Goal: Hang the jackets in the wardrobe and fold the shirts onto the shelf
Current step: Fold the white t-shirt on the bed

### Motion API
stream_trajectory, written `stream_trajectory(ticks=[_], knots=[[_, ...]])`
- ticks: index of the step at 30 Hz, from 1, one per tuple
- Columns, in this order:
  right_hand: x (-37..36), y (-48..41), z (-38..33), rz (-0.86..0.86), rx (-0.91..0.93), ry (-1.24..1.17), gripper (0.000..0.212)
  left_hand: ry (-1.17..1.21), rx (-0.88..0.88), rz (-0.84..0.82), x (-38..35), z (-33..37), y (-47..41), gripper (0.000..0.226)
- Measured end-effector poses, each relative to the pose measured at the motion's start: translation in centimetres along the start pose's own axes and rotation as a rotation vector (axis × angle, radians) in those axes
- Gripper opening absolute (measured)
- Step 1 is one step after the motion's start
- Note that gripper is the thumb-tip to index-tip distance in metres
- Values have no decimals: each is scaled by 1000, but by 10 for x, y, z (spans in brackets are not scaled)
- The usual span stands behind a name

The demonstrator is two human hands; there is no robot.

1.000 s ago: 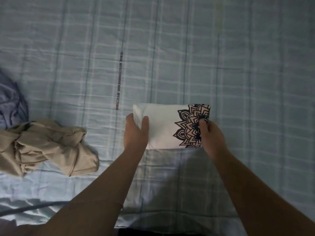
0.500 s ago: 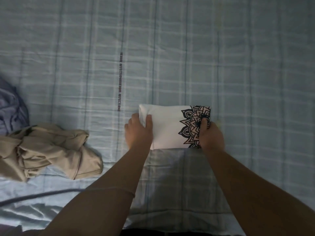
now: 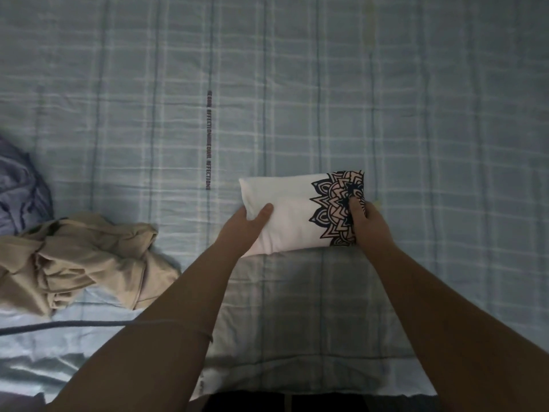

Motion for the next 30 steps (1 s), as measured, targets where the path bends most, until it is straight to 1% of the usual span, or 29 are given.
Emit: stream_trajectory(ticks=[3, 5, 7, 9, 11, 13, 15, 18, 20, 22, 26, 28, 30], knots=[[-1, 3, 0, 20, 39, -30, 44, 115, -54, 28, -1, 0, 7, 59], [1, 8, -3, 30, 83, -62, 38, 136, -68, 87, 2, -1, 16, 60], [7, 19, -11, 32, 131, -87, 35, 140, -46, 175, 8, -3, 30, 62], [20, 35, -20, 25, 183, -105, 37, 152, -33, 301, 19, 3, 56, 53], [38, 58, -34, 0, 230, -131, 37, 218, -63, 402, 31, 16, 90, 42], [61, 85, -54, -32, 290, -165, 35, 306, -124, 463, 44, 33, 133, 34], [90, 116, -77, -48, 363, -199, 35, 408, -168, 497, 57, 49, 175, 31], [137, 170, -115, -62, 463, -287, 30, 545, -232, 539, 78, 80, 241, 33], [169, 207, -144, -57, 537, -331, 28, 592, -293, 572, 94, 107, 285, 23], [196, 240, -169, -57, 605, -361, 27, 599, -368, 620, 114, 135, 329, 17], [239, 304, -217, -43, 738, -430, 26, 523, -554, 727, 160, 189, 415, 16], [251, 336, -243, -33, 814, -431, 24, 463, -611, 779, 185, 204, 453, 13], [252, 370, -272, -45, 909, -416, 23, 449, -649, 854, 211, 206, 490, 16]])
Point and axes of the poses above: each hand's wrist, its own y-axis away from the middle knuckle, its own x-axis out of the back of the hand, z = x × y, the point moved 10 cm from there along -y, towards the middle knuckle, and after that the axes turned 2 degrees about -x, right-handed, at the moved point
